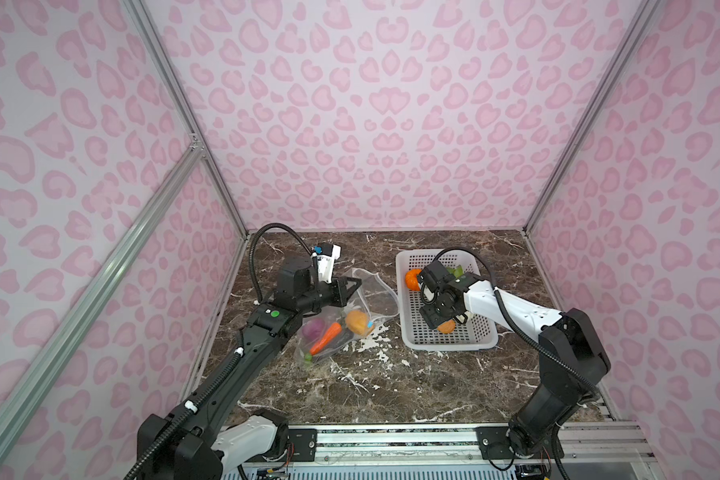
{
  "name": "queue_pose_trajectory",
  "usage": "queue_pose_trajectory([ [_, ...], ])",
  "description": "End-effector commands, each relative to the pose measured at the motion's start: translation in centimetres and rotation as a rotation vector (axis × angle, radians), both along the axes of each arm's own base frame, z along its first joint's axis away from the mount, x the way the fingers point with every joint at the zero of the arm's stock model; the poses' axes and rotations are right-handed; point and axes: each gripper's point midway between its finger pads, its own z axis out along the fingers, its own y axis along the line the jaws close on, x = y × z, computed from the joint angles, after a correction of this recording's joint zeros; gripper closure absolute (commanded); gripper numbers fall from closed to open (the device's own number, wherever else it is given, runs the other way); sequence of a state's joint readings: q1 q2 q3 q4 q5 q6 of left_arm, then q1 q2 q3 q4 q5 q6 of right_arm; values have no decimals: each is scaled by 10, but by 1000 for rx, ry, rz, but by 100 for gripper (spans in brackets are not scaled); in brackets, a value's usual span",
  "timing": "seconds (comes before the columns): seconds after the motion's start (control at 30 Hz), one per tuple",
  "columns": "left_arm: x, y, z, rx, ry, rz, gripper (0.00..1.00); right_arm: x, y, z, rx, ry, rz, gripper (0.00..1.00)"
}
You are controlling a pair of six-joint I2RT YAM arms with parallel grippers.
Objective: Place the food in the zip-top bag and seal the zipper
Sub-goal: 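Grasp the tan potato beside the lettuce with the right gripper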
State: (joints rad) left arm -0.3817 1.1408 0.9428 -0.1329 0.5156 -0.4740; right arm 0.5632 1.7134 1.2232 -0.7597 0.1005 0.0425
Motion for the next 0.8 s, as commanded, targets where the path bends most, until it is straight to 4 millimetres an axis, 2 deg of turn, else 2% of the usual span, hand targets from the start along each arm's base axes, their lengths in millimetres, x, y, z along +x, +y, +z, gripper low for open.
queue_pose_trajectory([
  [0.0,2,-1,4,-5,-24,-3,98,-2,-3,-14,-27,22,2,23],
  [0.3,2,-1,2,-1,-19,-3,98,-3,-10,-45,-92,63,4,24],
  [0.5,3,-1,1,0,-18,-3,98,-3,-12,-52,-105,61,-7,27],
  [0.63,3,-1,1,-1,-16,-2,98,-1,-11,-48,-93,46,-7,35],
  [0.77,3,-1,1,-1,-17,-2,98,-1,-10,-44,-82,38,-4,51],
])
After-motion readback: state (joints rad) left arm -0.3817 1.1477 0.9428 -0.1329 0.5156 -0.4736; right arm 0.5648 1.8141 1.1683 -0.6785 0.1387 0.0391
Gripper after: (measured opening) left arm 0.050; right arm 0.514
